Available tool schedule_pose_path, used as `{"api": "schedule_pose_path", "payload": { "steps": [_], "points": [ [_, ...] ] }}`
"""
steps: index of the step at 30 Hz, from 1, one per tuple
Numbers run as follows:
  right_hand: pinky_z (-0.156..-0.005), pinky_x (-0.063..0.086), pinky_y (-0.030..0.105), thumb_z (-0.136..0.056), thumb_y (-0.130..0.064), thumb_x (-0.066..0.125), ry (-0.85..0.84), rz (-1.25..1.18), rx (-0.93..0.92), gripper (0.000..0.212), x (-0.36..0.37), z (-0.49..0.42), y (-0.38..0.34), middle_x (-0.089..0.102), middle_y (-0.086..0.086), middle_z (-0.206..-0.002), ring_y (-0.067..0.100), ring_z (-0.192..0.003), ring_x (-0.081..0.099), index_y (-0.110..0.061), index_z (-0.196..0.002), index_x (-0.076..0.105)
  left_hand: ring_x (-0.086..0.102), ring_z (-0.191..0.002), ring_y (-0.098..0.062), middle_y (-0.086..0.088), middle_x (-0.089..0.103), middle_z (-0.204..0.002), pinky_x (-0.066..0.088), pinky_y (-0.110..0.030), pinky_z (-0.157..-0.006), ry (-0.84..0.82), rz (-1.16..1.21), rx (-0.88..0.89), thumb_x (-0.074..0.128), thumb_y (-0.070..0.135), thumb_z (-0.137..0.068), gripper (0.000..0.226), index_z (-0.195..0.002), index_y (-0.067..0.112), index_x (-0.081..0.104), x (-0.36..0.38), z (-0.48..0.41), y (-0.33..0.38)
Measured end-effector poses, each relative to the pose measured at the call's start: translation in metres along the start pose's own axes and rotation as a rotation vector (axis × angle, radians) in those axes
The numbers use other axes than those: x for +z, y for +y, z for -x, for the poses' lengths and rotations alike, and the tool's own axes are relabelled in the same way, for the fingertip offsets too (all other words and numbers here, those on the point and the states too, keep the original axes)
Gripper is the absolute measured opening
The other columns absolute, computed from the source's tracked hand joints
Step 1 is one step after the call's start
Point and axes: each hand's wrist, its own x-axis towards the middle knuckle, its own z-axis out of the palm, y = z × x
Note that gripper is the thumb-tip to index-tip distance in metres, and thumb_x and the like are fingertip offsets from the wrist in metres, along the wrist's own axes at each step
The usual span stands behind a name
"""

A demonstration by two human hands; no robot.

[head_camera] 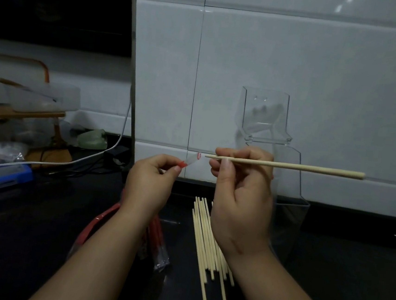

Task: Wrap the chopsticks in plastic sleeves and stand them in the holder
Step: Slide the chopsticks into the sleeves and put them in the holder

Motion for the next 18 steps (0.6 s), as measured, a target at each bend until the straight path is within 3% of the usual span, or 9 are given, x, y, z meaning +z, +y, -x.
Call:
{"api": "schedule_pose_path", "payload": {
  "steps": [5,10,13,18],
  "points": [
    [-0.080,0.054,0.020,-0.098,-0.009,0.048,-0.026,-0.005,0.017,0.023,0.0013,0.0004,0.0000,0.064,-0.013,-0.106,0.008,-0.095,0.069,-0.031,-0.103,0.046,0.060,-0.071,-0.003,0.012,0.068,-0.076,0.052,-0.030,-0.067,-0.010,-0.010,0.053,0.068,0.017,-0.091,0.027,-0.078,0.040,0.071,0.0000,0.0022,0.0032],
    [-0.079,0.057,0.025,-0.100,-0.009,0.049,-0.058,0.043,0.032,0.020,0.0001,0.0018,0.0022,0.067,-0.008,-0.101,0.009,-0.094,0.069,-0.028,-0.101,0.046,0.062,-0.071,-0.015,0.006,0.070,-0.076,0.054,-0.037,-0.070,-0.017,0.006,0.082,0.069,0.013,-0.089,0.035,-0.072,0.043,0.071,0.0013,0.0020,0.0050],
    [-0.079,0.057,0.028,-0.098,-0.015,0.049,-0.062,0.063,0.044,0.020,0.0012,0.0021,0.0026,0.067,-0.009,-0.101,0.010,-0.094,0.069,-0.034,-0.100,0.044,0.062,-0.071,-0.016,0.010,0.071,-0.077,0.052,-0.034,-0.068,-0.045,0.023,0.137,0.070,0.009,-0.088,0.044,-0.071,0.049,0.071,0.0020,0.0009,0.0044],
    [-0.078,0.052,0.017,-0.099,-0.010,0.052,-0.084,0.115,0.033,0.026,-0.0008,0.0025,-0.0012,0.069,-0.008,-0.100,0.003,-0.096,0.066,-0.035,-0.098,0.046,0.059,-0.091,-0.011,0.019,0.067,-0.089,0.048,-0.030,-0.074,-0.081,-0.094,0.375,0.072,0.014,-0.087,0.029,-0.103,0.039,0.071,0.0011,0.0057,0.0088]
  ]
}}
